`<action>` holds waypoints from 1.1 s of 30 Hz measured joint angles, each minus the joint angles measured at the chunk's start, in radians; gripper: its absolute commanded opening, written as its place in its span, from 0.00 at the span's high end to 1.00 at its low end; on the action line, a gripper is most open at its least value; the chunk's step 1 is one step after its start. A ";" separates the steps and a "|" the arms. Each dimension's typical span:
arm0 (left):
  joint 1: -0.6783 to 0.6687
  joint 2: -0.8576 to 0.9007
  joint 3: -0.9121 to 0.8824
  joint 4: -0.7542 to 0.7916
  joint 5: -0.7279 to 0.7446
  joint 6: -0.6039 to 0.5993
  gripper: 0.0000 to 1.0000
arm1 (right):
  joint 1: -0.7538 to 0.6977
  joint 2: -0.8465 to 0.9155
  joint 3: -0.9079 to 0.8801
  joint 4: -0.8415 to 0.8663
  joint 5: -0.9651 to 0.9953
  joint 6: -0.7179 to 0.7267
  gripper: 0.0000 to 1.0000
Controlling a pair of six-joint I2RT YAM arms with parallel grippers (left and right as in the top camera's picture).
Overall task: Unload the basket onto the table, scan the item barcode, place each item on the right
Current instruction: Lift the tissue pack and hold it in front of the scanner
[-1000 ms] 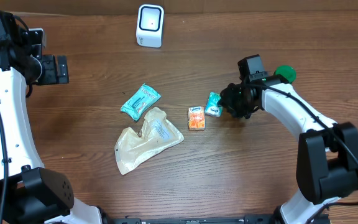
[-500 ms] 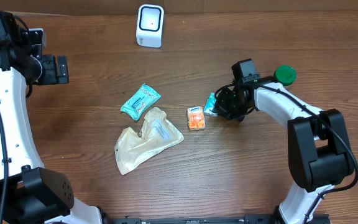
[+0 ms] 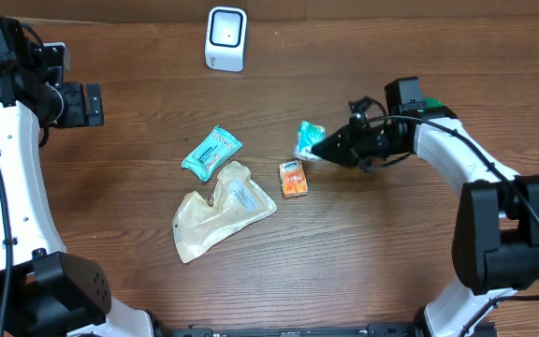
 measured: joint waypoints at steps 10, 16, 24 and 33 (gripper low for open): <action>0.000 0.000 0.000 0.000 0.000 0.000 0.00 | 0.002 -0.010 0.003 0.196 -0.431 0.009 0.96; 0.000 0.000 0.000 0.000 0.000 0.000 0.00 | 0.002 -0.010 0.004 0.295 -0.467 0.079 0.96; 0.000 0.000 0.000 0.000 0.000 0.000 0.00 | 0.002 -0.010 0.004 0.307 -0.380 0.106 0.96; 0.000 0.000 0.000 0.000 0.000 0.000 0.00 | 0.038 -0.010 0.017 0.187 -0.126 0.107 0.96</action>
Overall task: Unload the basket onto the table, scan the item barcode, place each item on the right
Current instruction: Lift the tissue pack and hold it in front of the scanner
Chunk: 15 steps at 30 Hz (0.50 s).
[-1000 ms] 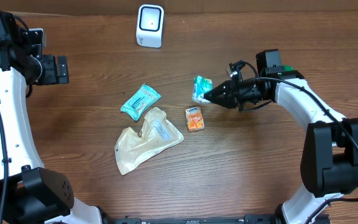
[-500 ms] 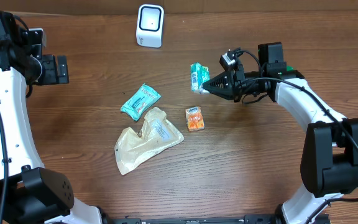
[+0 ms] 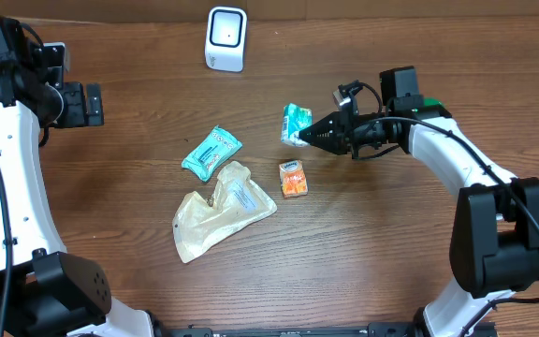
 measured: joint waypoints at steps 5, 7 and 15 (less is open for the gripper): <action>0.000 0.000 0.000 0.000 0.000 0.000 0.00 | 0.047 -0.002 0.309 -0.403 0.298 -0.082 0.96; 0.000 0.000 0.000 0.003 0.000 0.000 0.00 | 0.082 0.010 0.476 -0.552 0.454 -0.107 0.96; 0.000 0.000 0.000 0.000 0.000 0.000 0.00 | 0.338 0.084 1.046 -0.590 1.062 -0.226 0.96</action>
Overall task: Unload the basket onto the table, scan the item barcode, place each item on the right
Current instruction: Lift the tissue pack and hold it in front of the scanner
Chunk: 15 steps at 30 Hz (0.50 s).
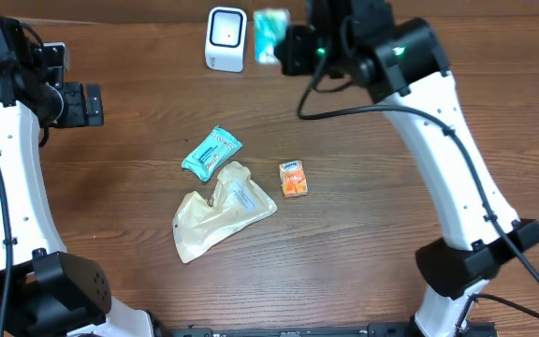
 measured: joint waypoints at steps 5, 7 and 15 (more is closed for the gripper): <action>0.000 0.000 0.000 0.001 0.000 0.000 0.00 | 0.096 0.156 0.007 0.283 0.368 -0.168 0.96; 0.000 0.000 0.000 0.000 0.000 0.000 0.00 | 0.124 0.233 0.004 0.429 0.473 -0.269 0.96; 0.000 0.000 -0.001 0.000 0.000 0.000 0.00 | 0.156 0.474 0.002 0.890 0.646 -0.733 0.96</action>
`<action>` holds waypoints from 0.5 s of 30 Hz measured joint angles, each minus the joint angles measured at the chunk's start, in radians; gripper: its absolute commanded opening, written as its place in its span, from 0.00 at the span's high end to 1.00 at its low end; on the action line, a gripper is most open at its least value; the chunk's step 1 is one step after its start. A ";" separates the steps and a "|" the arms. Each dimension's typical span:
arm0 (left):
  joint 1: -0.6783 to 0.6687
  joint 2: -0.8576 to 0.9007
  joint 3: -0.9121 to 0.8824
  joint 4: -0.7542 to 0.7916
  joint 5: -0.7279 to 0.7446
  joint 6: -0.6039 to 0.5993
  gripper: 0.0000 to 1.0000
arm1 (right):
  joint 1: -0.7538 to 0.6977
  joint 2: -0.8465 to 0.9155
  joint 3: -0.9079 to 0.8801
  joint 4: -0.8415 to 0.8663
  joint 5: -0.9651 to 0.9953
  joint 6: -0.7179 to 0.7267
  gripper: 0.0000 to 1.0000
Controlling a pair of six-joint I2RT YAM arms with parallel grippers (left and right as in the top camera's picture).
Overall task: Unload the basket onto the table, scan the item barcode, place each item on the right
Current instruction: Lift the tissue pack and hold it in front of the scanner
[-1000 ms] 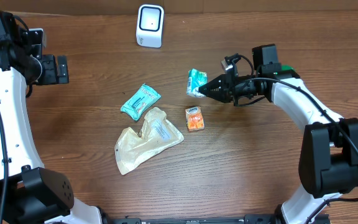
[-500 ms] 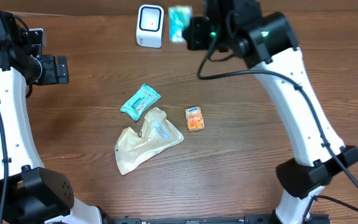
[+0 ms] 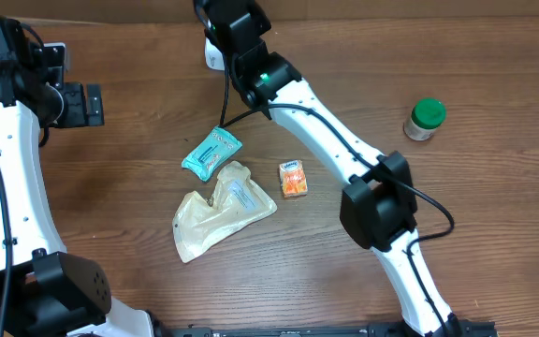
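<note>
My right arm (image 3: 293, 103) reaches across the table to the far edge, and its wrist (image 3: 230, 23) sits over the white barcode scanner (image 3: 210, 58), of which only a sliver shows at the wrist's left side. The right fingers and whatever they hold are hidden under the wrist. The small teal packet is not visible. My left gripper (image 3: 84, 103) hangs at the far left, well away from the items; its jaw state does not show.
On the table lie a teal sachet (image 3: 211, 153), a cream pouch (image 3: 218, 211) and a small orange packet (image 3: 293, 178). A green-lidded jar (image 3: 425, 119) stands at the right.
The right arm has swung further left, from beside the scanner's right to directly over it. The teal packet it held next to the scanner is now hidden. The jar has come into view.
The right gripper was shut on a small teal packet on the table right of the orange packet. Then it held the packet lifted and further left, then up beside the scanner. Now the wrist covers the scanner. The left arm stayed still.
</note>
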 measured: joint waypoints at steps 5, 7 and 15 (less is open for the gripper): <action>0.000 0.001 0.000 0.000 0.000 0.000 0.00 | -0.006 0.144 0.000 0.113 0.020 -0.304 0.96; 0.000 0.001 0.000 0.000 0.000 0.000 0.00 | -0.006 0.185 0.000 0.114 0.019 -0.363 0.96; 0.000 0.001 0.000 0.000 0.000 0.000 0.00 | -0.006 0.208 -0.002 0.142 0.017 -0.474 0.96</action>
